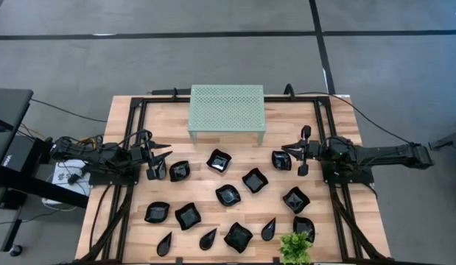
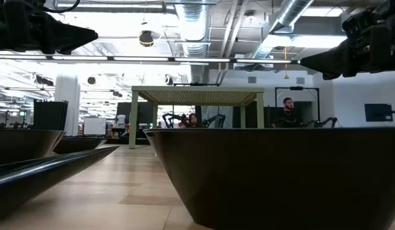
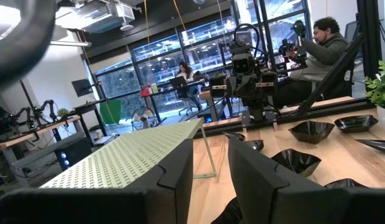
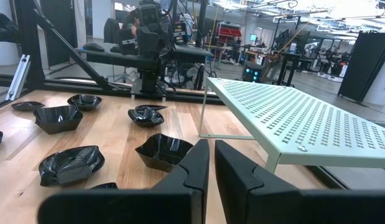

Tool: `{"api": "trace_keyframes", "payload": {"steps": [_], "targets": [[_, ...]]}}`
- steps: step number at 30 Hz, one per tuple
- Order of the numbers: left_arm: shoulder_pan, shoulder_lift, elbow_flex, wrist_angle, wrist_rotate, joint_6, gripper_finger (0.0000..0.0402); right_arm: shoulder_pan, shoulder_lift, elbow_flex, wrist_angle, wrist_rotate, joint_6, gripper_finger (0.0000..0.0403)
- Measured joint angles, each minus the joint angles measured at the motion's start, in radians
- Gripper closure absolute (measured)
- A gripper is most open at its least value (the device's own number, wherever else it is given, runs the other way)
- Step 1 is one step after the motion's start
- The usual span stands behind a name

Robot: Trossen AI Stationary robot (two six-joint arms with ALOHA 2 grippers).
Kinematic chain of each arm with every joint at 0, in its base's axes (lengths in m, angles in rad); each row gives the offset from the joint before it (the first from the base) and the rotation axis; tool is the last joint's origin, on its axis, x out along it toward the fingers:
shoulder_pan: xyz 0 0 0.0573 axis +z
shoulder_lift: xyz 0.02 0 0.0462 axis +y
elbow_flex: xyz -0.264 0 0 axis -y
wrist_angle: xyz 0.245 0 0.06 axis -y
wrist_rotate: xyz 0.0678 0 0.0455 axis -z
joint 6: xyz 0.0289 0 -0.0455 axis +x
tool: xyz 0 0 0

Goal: Pick & Place Mini shaped plates

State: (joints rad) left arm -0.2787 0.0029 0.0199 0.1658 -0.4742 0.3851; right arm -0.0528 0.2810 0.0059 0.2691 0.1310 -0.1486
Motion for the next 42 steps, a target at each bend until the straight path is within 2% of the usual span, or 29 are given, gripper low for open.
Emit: {"api": "trace_keyframes", "payload": {"steps": [19, 25, 28, 39, 42], "targets": [[0.000, 0.000, 0.000, 0.000, 0.000, 0.000, 0.0298, 0.000, 0.000, 0.000, 0.009, 0.000, 0.007, 0.0381], [0.000, 0.000, 0.000, 0.000, 0.000, 0.000, 0.0298, 0.000, 0.000, 0.000, 0.009, 0.000, 0.301, 0.0381], [0.000, 0.000, 0.000, 0.000, 0.000, 0.000, 0.0298, 0.000, 0.000, 0.000, 0.012, 0.000, 0.338, 0.0381], [0.000, 0.000, 0.000, 0.000, 0.000, 0.000, 0.0298, -0.001, 0.000, 0.000, 0.063, 0.025, 0.067, 0.0381], [0.000, 0.000, 0.000, 0.000, 0.000, 0.000, 0.0298, -0.001, 0.000, 0.000, 0.090, 0.027, 0.045, 0.0381]]}}
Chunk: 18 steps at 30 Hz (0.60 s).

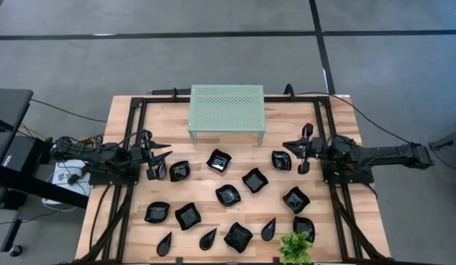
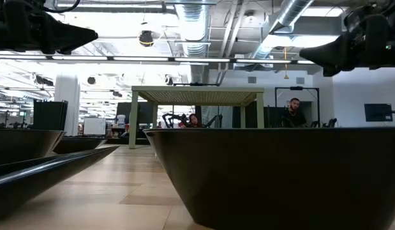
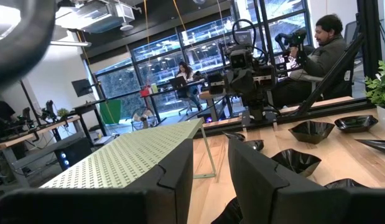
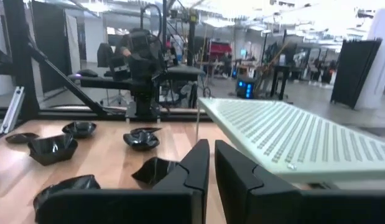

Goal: Pick & Place Mini shaped plates
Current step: Put the leaf-shaped plate on the shelf

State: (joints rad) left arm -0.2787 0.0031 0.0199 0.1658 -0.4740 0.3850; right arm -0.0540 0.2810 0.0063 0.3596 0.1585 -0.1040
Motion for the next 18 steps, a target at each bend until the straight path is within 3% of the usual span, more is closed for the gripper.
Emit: {"api": "trace_keyframes", "payload": {"steps": [11, 18], "targets": [[0.000, 0.000, 0.000, 0.060, 0.019, -0.010, 0.0298, 0.021, 0.000, 0.000, 0.023, -0.003, 0.045, 0.0374], [0.000, 0.000, 0.000, 0.113, 0.073, -0.240, 0.0298, 0.005, 0.000, 0.000, 0.017, -0.001, 0.095, 0.0321]]}}
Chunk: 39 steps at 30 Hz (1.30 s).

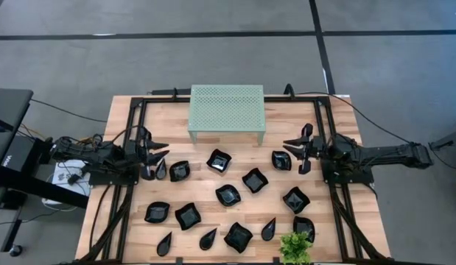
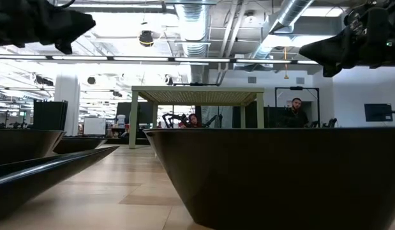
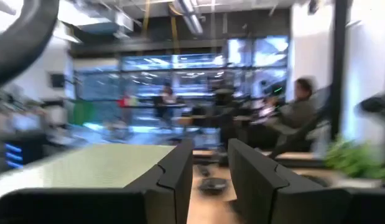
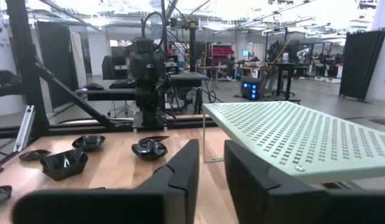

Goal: Pick & Place Mini shaped plates
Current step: Put the leaf-shaped plate on the shelf

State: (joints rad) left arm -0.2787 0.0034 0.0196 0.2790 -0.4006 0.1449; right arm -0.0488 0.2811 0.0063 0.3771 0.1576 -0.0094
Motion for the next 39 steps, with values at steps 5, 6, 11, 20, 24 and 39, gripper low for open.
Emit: {"api": "trace_keyframes", "payload": {"steps": [5, 6, 11, 20, 24, 39], "targets": [[-0.001, 0.067, 0.009, 0.013, 0.065, -0.127, 0.0298, 0.001, 0.000, 0.000, 0.022, 0.000, 0.011, 0.0278], [-0.001, 0.098, 0.023, 0.013, 0.063, -0.133, 0.0298, 0.001, 0.000, 0.000, 0.034, 0.000, 0.011, 0.0271], [-0.001, 0.327, 0.199, 0.021, 0.061, -0.127, 0.0298, 0.001, 0.000, 0.015, 0.036, 0.000, 0.011, 0.0244], [-0.010, 0.847, 0.528, -0.275, 0.086, -0.341, 0.0298, 0.002, 0.000, 0.019, 0.035, 0.000, 0.010, 0.0234], [-0.011, 1.003, 0.600, -0.564, 0.075, -0.466, 0.0298, 0.002, 0.000, 0.019, 0.036, 0.000, 0.010, 0.0238], [-0.053, 1.261, 0.578, -0.746, 0.084, -0.761, 0.0298, 0.001, 0.000, 0.021, 0.038, 0.000, 0.005, 0.0237]]}}
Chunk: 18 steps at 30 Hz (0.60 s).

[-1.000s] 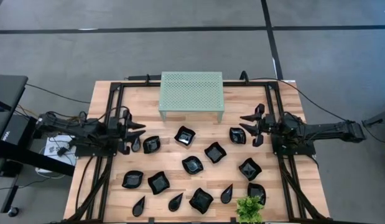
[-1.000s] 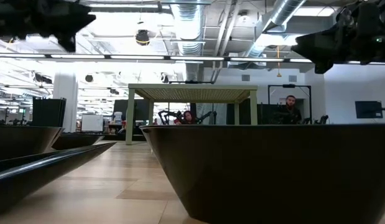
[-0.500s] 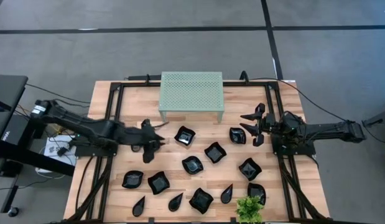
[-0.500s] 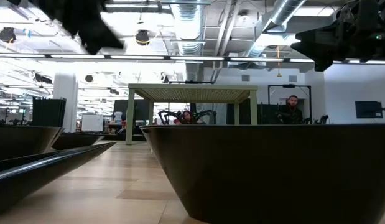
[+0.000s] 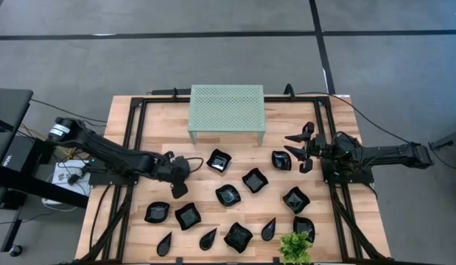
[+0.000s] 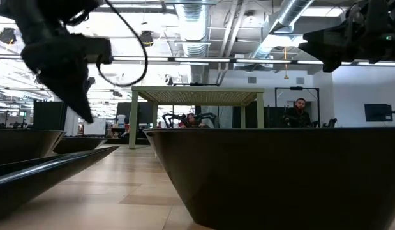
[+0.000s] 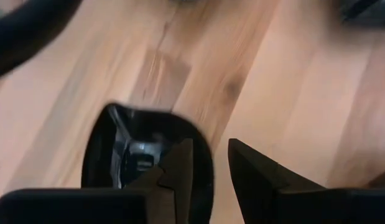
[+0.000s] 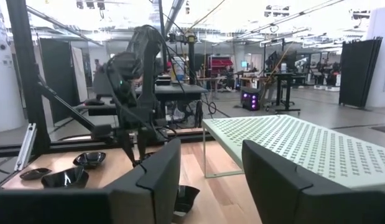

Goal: Pick & Place Mini shaped plates
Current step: Put the leaf-shaped plate on the shelf

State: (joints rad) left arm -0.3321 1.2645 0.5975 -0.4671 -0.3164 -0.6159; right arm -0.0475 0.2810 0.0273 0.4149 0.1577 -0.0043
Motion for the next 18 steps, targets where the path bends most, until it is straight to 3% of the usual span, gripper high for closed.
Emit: {"api": "trace_keyframes", "payload": {"steps": [18], "targets": [[-0.010, 0.031, -0.060, 0.047, 0.004, -0.074, 0.0298, 0.000, 0.000, 0.001, -0.022, 0.000, 0.031, 0.0242]]}}
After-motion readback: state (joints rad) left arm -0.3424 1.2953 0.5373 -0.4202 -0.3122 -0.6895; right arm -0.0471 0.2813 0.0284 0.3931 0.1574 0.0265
